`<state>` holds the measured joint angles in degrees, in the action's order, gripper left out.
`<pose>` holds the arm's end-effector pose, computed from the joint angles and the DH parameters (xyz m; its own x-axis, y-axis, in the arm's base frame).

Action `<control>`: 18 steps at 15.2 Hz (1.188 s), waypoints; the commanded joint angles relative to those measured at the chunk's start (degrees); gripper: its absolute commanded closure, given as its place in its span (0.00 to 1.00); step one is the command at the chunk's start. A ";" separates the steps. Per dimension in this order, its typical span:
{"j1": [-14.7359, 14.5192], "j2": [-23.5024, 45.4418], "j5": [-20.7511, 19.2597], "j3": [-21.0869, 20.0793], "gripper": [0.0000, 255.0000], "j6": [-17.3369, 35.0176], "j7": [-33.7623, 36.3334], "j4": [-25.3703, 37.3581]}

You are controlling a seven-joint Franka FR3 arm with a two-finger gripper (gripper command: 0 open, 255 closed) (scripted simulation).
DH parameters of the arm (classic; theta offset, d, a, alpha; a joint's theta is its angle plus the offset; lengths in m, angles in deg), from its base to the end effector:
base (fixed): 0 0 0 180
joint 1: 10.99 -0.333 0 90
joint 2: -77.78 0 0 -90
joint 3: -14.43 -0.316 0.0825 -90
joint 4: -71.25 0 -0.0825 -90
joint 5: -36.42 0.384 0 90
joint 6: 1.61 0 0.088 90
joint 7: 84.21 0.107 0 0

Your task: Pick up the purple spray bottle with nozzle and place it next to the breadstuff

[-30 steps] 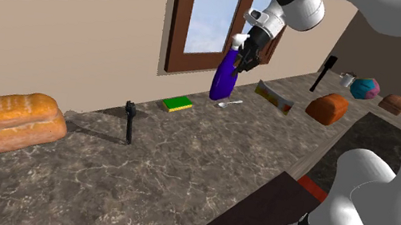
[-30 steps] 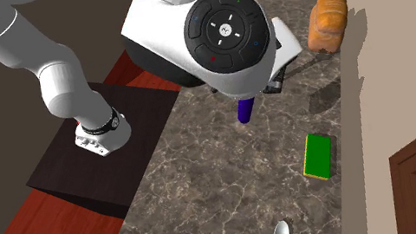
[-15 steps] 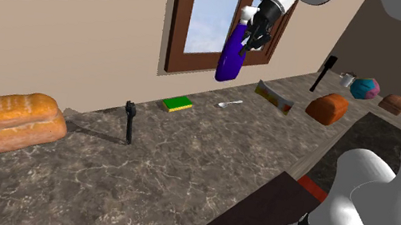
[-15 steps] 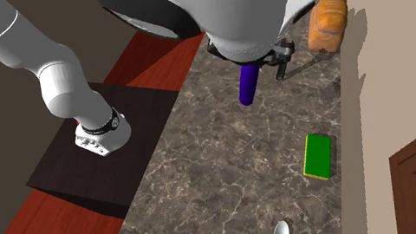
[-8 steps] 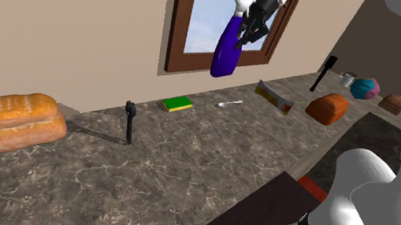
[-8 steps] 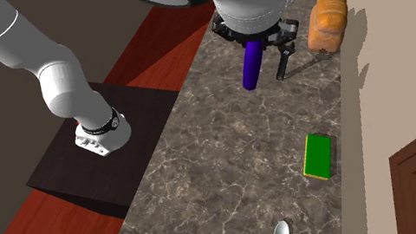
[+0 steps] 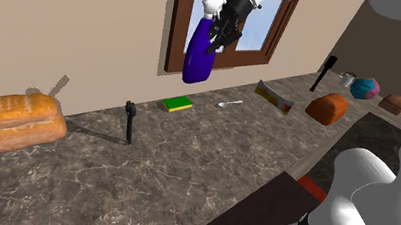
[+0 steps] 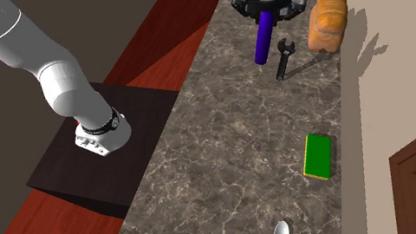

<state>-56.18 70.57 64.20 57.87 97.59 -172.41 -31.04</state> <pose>0.5367 0.0383 0.5996 0.0594 0.8413 0.5373 0.9977 -0.0679 -0.0040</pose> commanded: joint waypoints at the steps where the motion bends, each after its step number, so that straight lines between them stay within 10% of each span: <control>1: -1.11 1.07 0.90 -1.29 1.00 1.84 1.63 0.04; 18: -7.89 20.07 11.70 -9.12 1.00 10.97 11.75 12.76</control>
<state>-63.88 89.15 75.25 49.17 108.42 -161.41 -19.84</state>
